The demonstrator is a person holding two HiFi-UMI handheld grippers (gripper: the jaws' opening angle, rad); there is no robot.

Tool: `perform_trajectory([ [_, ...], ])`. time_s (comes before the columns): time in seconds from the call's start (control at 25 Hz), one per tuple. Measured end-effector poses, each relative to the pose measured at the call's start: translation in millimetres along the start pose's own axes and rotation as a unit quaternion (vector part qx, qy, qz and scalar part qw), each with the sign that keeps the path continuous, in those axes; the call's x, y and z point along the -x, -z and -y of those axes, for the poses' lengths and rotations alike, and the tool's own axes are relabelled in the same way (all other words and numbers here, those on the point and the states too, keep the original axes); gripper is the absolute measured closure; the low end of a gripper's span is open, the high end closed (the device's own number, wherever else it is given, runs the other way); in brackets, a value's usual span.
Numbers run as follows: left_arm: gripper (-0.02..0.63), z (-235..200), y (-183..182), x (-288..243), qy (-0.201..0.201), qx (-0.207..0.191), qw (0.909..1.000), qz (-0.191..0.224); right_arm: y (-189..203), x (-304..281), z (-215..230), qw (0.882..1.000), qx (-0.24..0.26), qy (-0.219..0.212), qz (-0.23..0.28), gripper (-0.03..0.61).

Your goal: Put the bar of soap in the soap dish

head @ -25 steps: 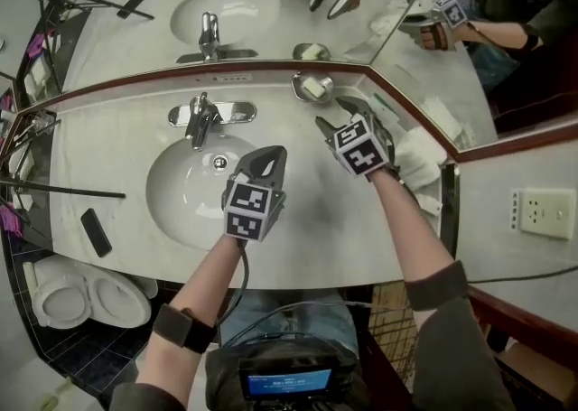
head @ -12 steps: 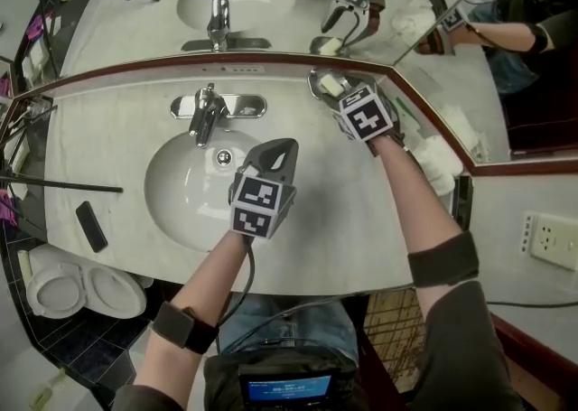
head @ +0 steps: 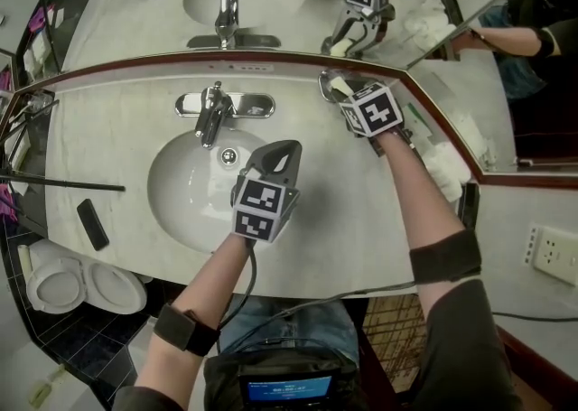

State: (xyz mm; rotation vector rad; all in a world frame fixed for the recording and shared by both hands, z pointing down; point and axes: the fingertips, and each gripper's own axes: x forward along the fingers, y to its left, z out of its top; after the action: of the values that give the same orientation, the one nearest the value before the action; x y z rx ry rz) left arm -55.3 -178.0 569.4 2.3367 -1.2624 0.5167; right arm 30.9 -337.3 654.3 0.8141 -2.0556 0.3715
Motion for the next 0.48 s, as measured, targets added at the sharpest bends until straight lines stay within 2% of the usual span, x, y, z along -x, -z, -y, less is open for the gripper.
perform_trajectory([
  [0.48, 0.612, 1.4, 2.4, 12.0, -0.005, 0.002, 1.0000, -0.006, -3.9, 17.7, -3.6, 1.000, -0.012, 0.019, 0.015, 0.422],
])
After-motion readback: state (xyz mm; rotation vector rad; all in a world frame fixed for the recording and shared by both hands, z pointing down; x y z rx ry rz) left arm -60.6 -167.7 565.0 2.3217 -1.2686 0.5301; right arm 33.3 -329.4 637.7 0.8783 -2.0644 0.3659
